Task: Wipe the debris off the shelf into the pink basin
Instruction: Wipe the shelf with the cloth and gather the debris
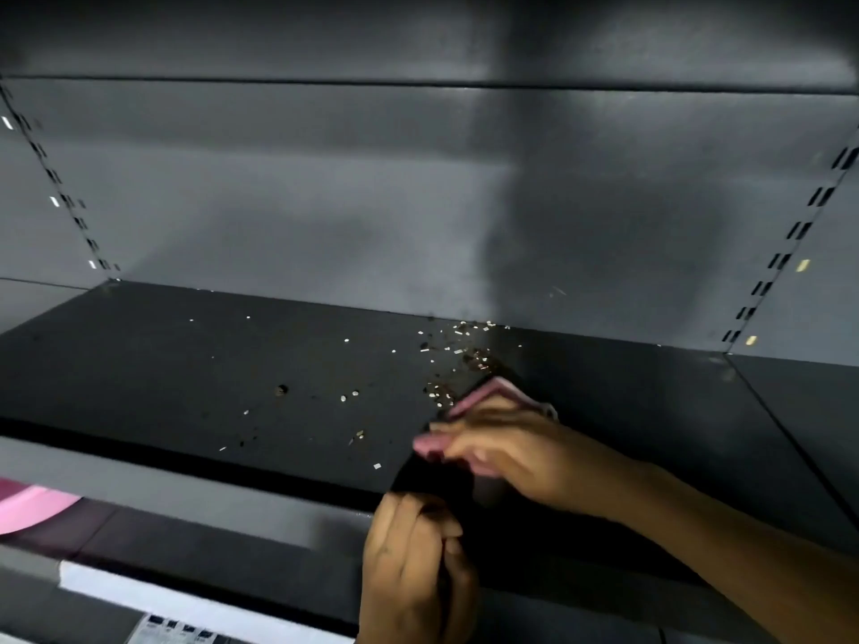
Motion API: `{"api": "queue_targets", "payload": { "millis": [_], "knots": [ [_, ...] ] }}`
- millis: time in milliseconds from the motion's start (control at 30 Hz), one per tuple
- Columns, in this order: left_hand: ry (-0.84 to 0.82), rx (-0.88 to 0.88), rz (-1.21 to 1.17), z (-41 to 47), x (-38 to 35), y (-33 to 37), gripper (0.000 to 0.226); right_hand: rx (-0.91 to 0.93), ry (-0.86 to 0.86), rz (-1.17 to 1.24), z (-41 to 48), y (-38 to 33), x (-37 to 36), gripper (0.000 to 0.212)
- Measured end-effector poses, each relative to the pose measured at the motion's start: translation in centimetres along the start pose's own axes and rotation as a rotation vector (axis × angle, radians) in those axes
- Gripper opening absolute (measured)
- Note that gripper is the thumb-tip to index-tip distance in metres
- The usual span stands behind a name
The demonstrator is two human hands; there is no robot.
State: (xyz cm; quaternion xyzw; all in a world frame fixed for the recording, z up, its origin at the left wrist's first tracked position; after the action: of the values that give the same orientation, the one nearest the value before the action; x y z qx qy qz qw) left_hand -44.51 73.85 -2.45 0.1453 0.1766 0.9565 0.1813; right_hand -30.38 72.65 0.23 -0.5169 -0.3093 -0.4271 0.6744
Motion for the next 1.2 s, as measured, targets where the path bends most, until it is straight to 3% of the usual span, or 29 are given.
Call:
{"api": "queue_targets", "payload": {
  "millis": [67, 133, 233, 267, 400, 500, 600, 733, 867, 967, 1033, 1100, 1133, 1200],
  "knots": [
    [-0.017, -0.022, 0.023, 0.1, 0.0, -0.1, 0.014, 0.010, 0.053, -0.180, 0.9, -0.5, 2.2, 0.024],
    [-0.019, -0.060, 0.020, 0.0, 0.2, 0.1, 0.015, -0.165, 0.136, -0.152, 2.3, 1.1, 4.2, 0.030],
    [-0.024, -0.065, -0.011, 0.2, 0.2, 0.2, 0.020, -0.212, 0.251, -0.141, 1.7, 0.2, 6.1, 0.037],
    [-0.018, -0.058, -0.014, 0.3, 0.2, 0.2, 0.021, -0.178, 0.243, -0.106, 0.9, -0.2, 6.9, 0.036],
    [-0.026, -0.003, 0.020, -0.1, 0.0, 0.0, 0.025, -0.040, -0.105, -0.083, -3.1, -3.3, 3.6, 0.019],
    [-0.056, -0.008, 0.029, -0.3, -0.1, -0.1, 0.024, -0.014, -0.090, -0.056, -4.5, -3.7, 1.9, 0.005],
    [-0.074, -0.019, 0.042, -0.5, -0.2, -0.2, 0.020, 0.082, -0.077, -0.151, -2.5, -3.5, 0.9, 0.013],
    [-0.088, -0.052, 0.073, -0.8, -0.1, -0.3, 0.014, 0.097, 0.049, -0.205, 1.9, -2.1, -0.3, 0.020],
    [-0.102, -0.077, 0.071, -0.6, 0.1, 0.0, 0.015, -0.106, 0.178, -0.272, 6.2, 0.4, 0.4, 0.025],
    [-0.118, -0.094, 0.064, -0.4, 0.3, 0.2, 0.015, -0.190, 0.305, -0.124, 6.4, 0.3, 2.4, 0.026],
    [-0.108, -0.094, 0.101, -0.3, 0.2, 0.2, 0.023, -0.043, 0.223, -0.025, 5.7, -1.8, 2.3, 0.022],
    [-0.118, -0.050, 0.157, -0.3, 0.0, 0.1, 0.030, 0.108, -0.036, 0.054, 4.9, -4.3, 0.0, 0.024],
    [-0.132, -0.017, 0.180, -0.3, 0.0, 0.1, 0.029, 0.129, -0.137, 0.097, 4.6, -5.1, -1.3, 0.026],
    [-0.146, 0.010, 0.183, -0.1, 0.2, 0.3, 0.022, 0.123, -0.178, 0.143, 4.8, -5.3, -2.8, 0.029]
  ]
}}
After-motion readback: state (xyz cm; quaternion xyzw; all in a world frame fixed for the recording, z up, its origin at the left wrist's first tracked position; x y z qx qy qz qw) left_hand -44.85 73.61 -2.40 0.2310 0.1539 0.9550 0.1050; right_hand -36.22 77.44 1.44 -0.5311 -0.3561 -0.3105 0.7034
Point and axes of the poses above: each hand's wrist, its own z-axis towards the middle knuckle, its own x-axis out of the back of the hand, y = z × x, the point moved 4 cm from there along z, towards the middle knuckle, and after that the axes turned 8 degrees about -z, right-handed, at the moved point
